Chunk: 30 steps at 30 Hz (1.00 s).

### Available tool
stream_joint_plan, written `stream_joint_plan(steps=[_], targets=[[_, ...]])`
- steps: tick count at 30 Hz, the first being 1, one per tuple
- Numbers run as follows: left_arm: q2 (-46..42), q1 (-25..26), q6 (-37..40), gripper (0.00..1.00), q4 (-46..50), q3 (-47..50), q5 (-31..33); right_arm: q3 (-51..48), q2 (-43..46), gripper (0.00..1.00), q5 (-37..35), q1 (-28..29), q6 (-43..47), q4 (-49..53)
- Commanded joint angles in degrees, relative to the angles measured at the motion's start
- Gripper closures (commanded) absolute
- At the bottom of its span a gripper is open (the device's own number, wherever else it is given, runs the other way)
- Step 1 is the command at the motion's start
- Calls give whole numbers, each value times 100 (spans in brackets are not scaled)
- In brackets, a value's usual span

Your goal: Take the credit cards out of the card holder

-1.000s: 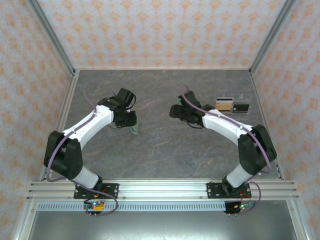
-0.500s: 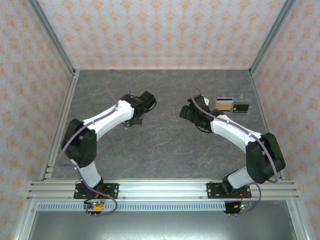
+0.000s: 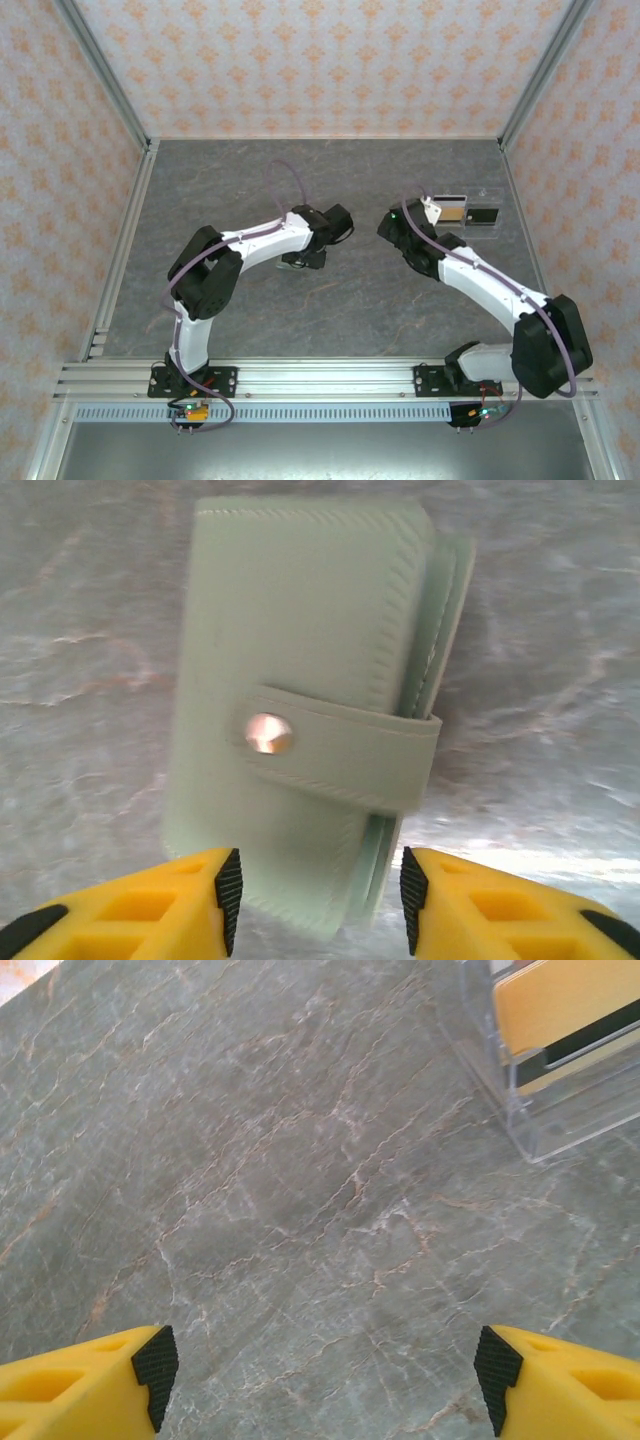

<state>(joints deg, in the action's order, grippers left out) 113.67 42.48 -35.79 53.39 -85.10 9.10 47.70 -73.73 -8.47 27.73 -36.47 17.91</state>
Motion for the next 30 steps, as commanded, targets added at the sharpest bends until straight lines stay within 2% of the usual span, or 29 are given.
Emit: stream_joint_plan(steps=[1,6,8,16,22,30], targets=[[-387,-72,135,42,-347,-149,-705,60,-24,22,-178,-13,-18,47],[-1121,-554,48,24,-833,488,-1017,237,-295,27,249,36,71,39],[-1338,-815,-22,22,-951,801,-1028,336,-459,27,383,177,118,0],[-2228,-1818,-164,1,-1422,2037,-1101,1534,-2136,30,1190,1407,411,54],[-2796,-2355,-402,0,-1756,2817,-911,2797,-3370,27,1379,2031,647,576],[-3176,-2767,-635,0,-1895,3293,-951,3947,-4519,31,1296,2156,900,1414]])
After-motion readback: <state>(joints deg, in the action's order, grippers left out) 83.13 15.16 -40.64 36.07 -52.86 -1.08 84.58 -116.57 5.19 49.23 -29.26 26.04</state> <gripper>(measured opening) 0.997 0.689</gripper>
